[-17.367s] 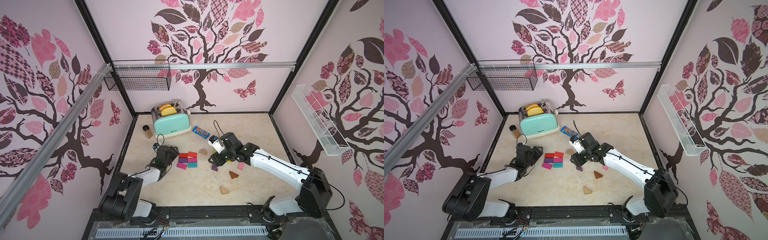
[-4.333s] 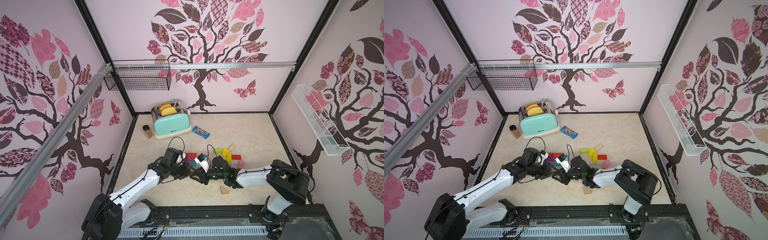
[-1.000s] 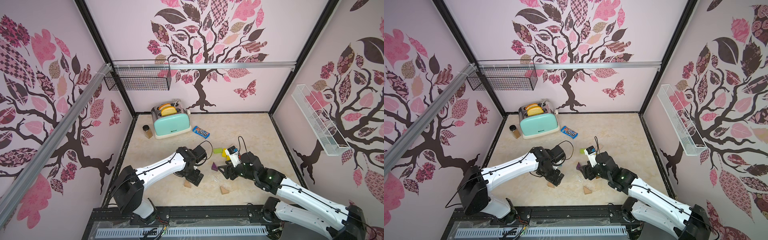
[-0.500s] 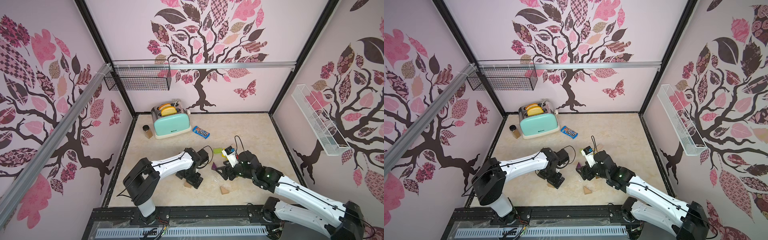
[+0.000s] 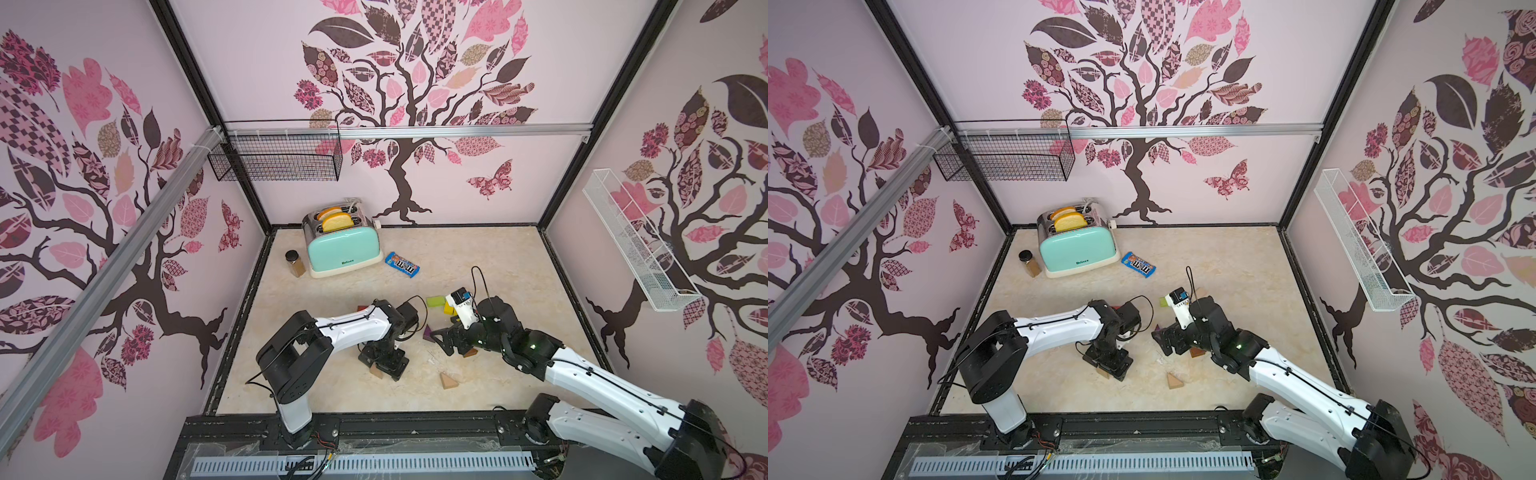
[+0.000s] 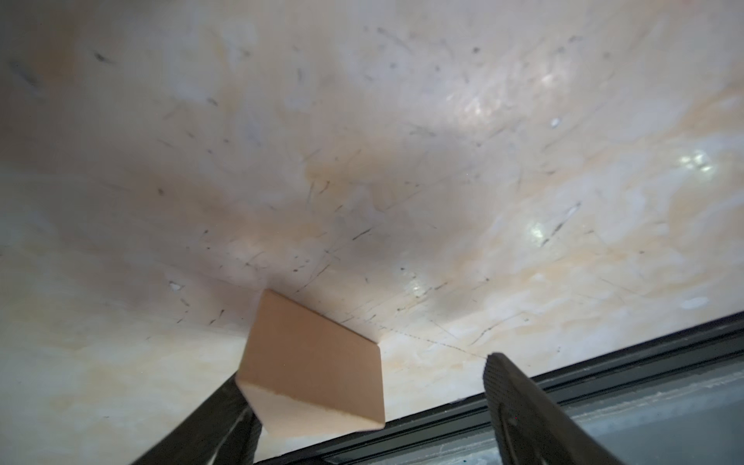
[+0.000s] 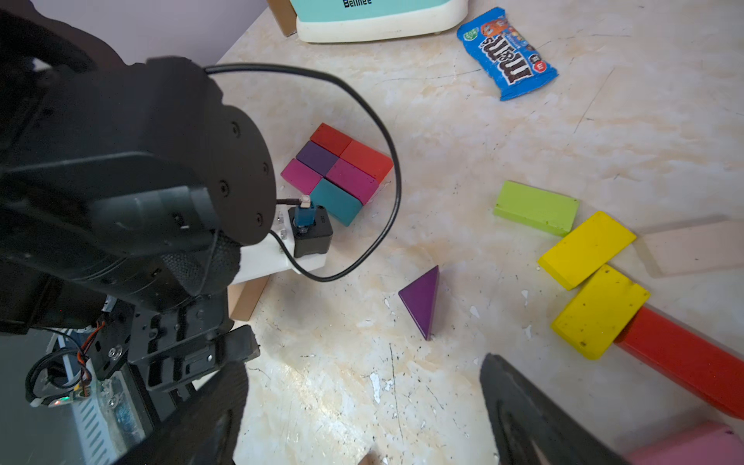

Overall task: Assemble a piece of candy with building blocks
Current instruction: Adjust the building block at the center of the board.

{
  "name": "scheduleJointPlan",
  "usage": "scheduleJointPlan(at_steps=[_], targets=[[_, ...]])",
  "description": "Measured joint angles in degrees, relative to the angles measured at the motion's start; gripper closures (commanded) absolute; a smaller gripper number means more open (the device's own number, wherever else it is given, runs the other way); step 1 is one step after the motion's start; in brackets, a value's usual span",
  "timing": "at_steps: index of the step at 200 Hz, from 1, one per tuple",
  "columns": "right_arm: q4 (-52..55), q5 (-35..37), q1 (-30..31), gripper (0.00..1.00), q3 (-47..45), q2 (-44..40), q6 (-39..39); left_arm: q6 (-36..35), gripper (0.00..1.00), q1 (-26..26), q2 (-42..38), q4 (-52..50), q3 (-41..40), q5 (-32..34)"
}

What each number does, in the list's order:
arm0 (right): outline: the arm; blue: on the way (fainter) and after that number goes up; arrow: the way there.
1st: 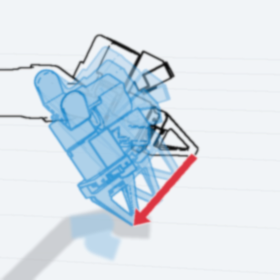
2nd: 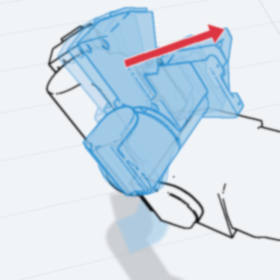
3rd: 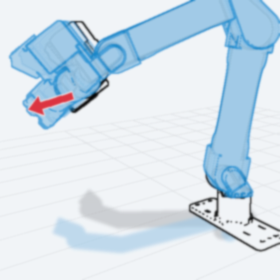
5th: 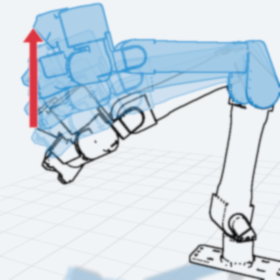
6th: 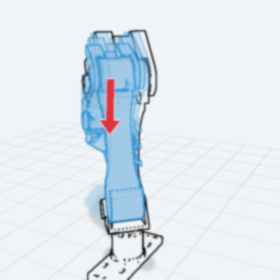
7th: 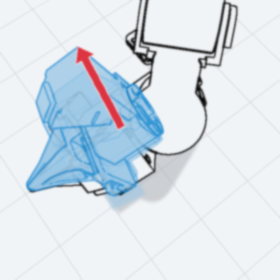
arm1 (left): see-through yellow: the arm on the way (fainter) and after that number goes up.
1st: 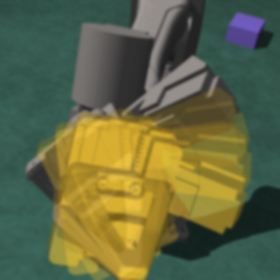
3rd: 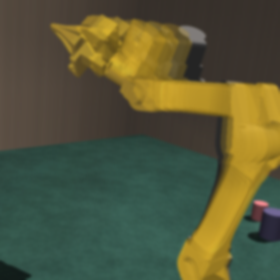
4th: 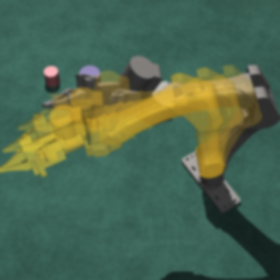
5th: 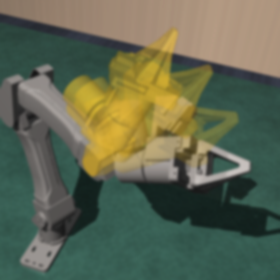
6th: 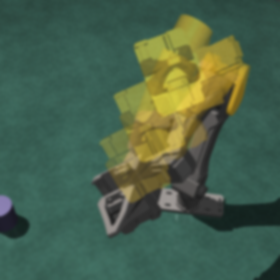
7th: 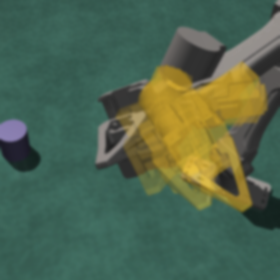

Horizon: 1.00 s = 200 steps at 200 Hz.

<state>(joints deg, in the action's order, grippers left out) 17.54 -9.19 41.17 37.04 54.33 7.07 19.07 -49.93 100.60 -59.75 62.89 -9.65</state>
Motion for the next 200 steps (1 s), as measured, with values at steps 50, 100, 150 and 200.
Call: scheduleJointPlan(at_steps=[50,100,150,200], targets=[[0.02,-0.44,-1.73,0.07,0.00,-1.53,-0.39,3.30,0.17,0.00,-1.14,2.78,-0.11,-4.70],[0.00,-1.11,-1.84,0.07,0.00,-2.29,-0.50,5.46,0.17,-0.07,-4.90,3.69,-3.69,-4.90],[0.00,-1.73,-1.88,0.07,0.00,-2.86,-0.48,9.07,0.17,-2.05,-7.50,5.42,-7.19,-5.57],[0.04,-1.97,-1.88,0.07,0.00,-3.48,-0.48,13.46,0.17,-3.48,-9.99,10.38,-10.23,-8.72]])
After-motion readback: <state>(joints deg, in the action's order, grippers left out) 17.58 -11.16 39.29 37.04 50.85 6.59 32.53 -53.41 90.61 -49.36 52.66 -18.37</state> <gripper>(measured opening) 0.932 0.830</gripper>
